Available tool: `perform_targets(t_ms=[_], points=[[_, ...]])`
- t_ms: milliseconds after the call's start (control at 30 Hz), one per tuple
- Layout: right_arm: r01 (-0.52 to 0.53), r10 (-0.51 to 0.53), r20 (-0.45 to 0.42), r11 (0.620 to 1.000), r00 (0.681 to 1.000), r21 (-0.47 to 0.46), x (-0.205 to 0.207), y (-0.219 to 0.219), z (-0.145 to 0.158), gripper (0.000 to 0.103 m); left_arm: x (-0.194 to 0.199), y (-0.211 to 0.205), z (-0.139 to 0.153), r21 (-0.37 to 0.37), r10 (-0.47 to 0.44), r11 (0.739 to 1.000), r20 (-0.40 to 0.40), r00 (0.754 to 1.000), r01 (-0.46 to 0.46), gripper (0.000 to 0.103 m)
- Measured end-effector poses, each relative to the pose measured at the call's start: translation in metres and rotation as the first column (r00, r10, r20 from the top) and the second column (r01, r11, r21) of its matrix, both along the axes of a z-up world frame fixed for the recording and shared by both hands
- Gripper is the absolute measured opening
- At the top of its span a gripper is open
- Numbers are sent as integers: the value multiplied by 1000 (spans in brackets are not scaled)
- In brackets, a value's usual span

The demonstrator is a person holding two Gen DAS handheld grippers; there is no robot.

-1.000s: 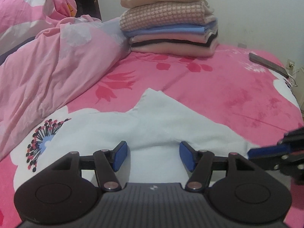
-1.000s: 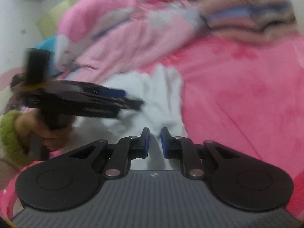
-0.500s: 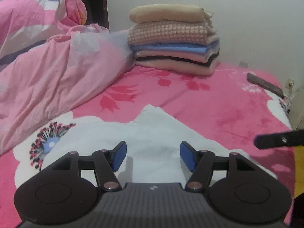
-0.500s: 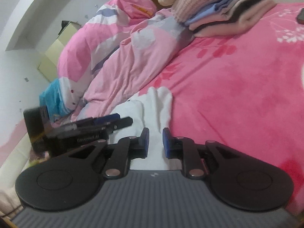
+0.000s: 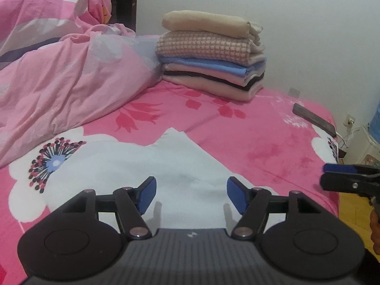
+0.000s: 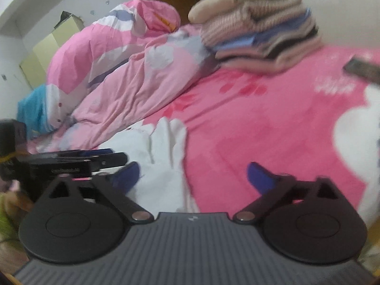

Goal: Fold clothes
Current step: 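Open the left gripper and lift it away while the right gripper holds the shirt edge, then pinch the white shirt edge with the right gripper while the left gripper pinches beside it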

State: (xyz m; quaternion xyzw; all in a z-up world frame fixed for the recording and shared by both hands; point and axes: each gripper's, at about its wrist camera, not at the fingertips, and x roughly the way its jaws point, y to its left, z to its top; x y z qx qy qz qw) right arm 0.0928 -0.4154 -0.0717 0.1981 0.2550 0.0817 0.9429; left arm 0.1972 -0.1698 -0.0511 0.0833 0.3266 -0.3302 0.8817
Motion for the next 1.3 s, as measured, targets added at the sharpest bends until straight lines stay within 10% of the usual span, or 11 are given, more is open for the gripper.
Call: perform_targets(t_ms=[300, 600, 1067, 1300], points=[[47, -20, 113, 968, 993, -246, -3, 6, 17, 102, 10, -2, -8, 1, 40, 999, -6, 999, -40, 69], [-241, 250, 64, 963, 966, -120, 77, 17, 21, 97, 21, 9, -21, -51, 81, 995, -16, 997, -82, 58], [-430, 445, -198, 896, 874, 114, 185, 46, -18, 6, 15, 21, -32, -112, 23, 993, -6, 1000, -24, 48], [-495, 498, -91, 867, 862, 58, 168, 57, -2, 3, 16, 27, -39, -153, 16, 988, -25, 1000, -20, 46]])
